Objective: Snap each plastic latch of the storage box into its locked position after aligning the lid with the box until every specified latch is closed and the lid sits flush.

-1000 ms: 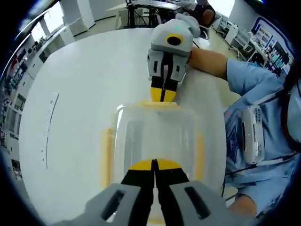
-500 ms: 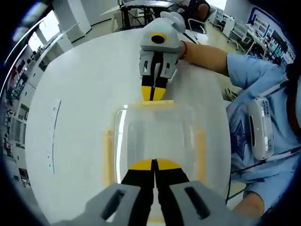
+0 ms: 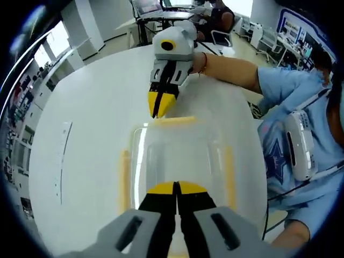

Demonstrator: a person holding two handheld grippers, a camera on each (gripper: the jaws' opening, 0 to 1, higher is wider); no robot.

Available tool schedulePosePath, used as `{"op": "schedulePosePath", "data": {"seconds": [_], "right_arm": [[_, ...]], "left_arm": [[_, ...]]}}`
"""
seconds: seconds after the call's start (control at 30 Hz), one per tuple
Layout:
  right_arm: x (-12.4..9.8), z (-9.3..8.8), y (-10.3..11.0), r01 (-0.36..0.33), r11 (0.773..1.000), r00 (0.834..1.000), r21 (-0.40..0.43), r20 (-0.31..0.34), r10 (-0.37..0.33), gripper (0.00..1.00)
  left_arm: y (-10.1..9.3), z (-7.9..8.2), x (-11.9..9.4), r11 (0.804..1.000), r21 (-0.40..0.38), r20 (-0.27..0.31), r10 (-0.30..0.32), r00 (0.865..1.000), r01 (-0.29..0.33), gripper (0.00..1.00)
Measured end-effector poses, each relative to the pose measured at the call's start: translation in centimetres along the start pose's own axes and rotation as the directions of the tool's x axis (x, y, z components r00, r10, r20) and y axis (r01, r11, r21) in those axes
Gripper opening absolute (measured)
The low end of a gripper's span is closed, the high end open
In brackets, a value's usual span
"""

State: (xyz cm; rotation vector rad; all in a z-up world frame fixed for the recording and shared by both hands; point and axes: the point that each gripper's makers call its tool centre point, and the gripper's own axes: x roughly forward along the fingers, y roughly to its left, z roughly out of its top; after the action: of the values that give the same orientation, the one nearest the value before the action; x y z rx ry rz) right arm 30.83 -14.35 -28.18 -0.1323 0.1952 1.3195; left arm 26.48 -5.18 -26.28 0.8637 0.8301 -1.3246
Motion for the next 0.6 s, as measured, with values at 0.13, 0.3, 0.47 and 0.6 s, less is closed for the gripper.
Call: {"op": "schedulePosePath", "data": {"seconds": [0.13,0.3,0.47,0.6], "right_arm": [[-0.5,2.6,0.7,0.004,0.998,1.0,-0.058,0.007,-0.003,0.02],[0.0,5.5,1.6,0.008,0.994,0.999,-0.106,-0.037,-0.011,0.02],[0.6,6.3,1.6,0.019,0.988,0.991,-0.154,-0.125,-0.038,0.01],[2.0,6.5,2.2,0.0,0.982,0.981,-0.19,-0.192,-0.037,0.0]], "left_arm": [[0.0,0.0,0.0,1.0,0.003,0.046,-0.012,0.999,0.012,0.0],[-0.2,0.1,0.0,1.0,0.011,0.064,-0.003,0.998,0.002,0.0],[-0.2,0.0,0.0,1.0,0.007,0.076,0.003,0.997,-0.003,0.0],[-0.3,-0.1,-0.1,1.0,0.006,0.097,-0.002,0.995,0.002,0.0]]}}
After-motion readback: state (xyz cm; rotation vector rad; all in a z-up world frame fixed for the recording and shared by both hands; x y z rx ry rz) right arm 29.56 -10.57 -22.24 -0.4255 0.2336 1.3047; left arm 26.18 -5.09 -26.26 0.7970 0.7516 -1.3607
